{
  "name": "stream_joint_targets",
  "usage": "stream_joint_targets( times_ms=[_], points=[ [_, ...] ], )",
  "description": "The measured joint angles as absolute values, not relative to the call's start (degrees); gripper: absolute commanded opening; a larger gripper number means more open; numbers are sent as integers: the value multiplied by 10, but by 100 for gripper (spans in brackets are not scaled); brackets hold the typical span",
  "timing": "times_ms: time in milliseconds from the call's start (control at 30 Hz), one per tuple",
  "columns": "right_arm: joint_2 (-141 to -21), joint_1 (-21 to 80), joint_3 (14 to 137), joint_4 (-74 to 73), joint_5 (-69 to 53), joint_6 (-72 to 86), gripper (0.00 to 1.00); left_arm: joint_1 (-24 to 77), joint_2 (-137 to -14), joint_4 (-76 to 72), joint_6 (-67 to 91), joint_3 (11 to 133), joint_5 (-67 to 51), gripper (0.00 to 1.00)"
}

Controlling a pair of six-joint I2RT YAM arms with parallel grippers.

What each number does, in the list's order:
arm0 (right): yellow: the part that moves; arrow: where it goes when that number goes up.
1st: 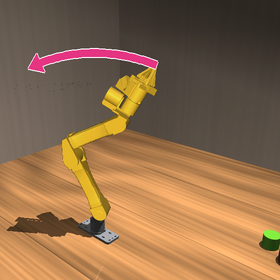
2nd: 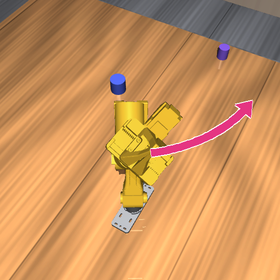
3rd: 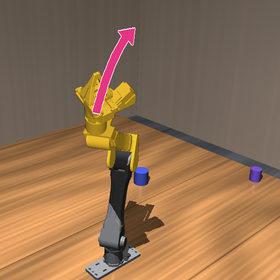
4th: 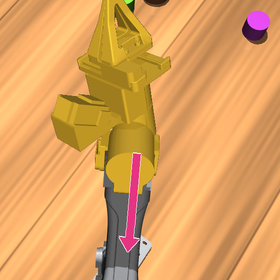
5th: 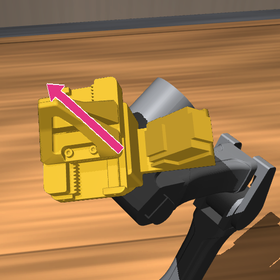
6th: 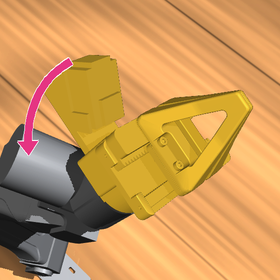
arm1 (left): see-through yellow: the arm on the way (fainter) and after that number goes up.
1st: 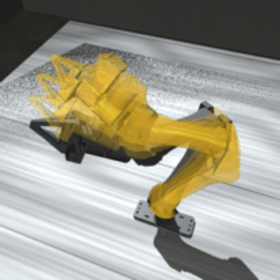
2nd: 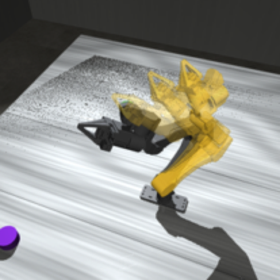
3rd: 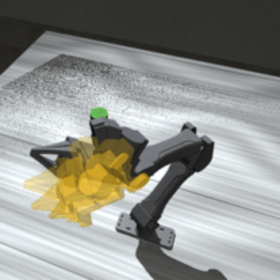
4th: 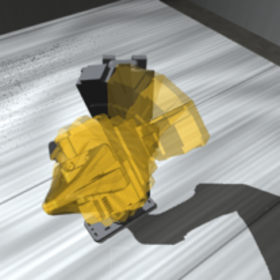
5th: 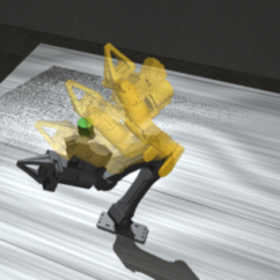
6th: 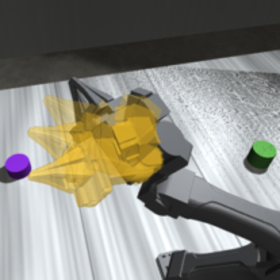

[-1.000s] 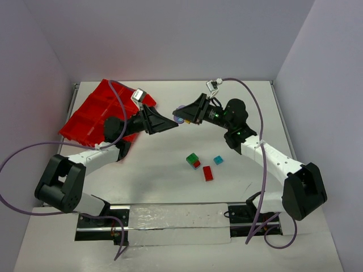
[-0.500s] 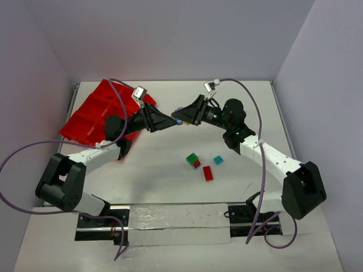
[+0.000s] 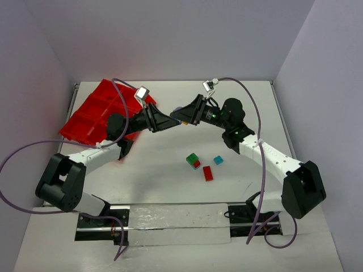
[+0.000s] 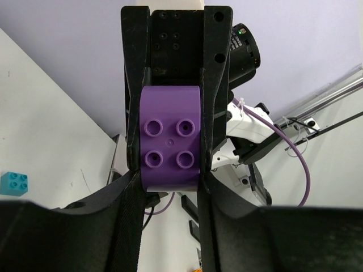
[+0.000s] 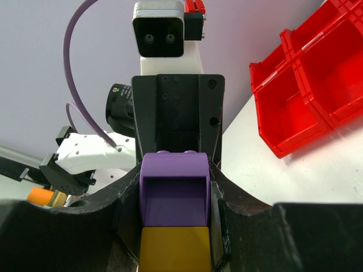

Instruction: Sort the legos into containers by color

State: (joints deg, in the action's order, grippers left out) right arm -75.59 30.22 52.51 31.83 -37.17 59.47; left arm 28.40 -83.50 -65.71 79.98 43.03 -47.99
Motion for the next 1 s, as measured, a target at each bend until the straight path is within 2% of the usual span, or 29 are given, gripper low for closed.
stream_joint_targets(
  times_ms=[33,100,133,200,300,367,500,733,1000],
  points=[
    [-756,302,525,318,-372,593,3,284,-835,-657,799,430,-480,3],
    [-756,302,525,318,-371,592,9,284,-835,-657,799,430,-480,0],
    [-756,302,525,317,-371,591,19,284,-835,-657,800,430,-480,0],
    [-756,302,525,316,-371,590,48,284,-835,-657,800,430,-480,0],
    [-755,303,528,307,-367,585,83,284,-835,-657,802,430,-480,0],
    [-755,304,531,293,-361,576,91,284,-834,-658,803,430,-480,0],
    [-754,304,534,256,-353,564,97,284,-827,-650,795,429,-481,0],
    [-716,285,537,200,-357,542,97,284,-814,-611,768,429,-485,0],
    [-612,251,529,169,-366,515,89,277,-802,-585,745,429,-493,0]
  ],
)
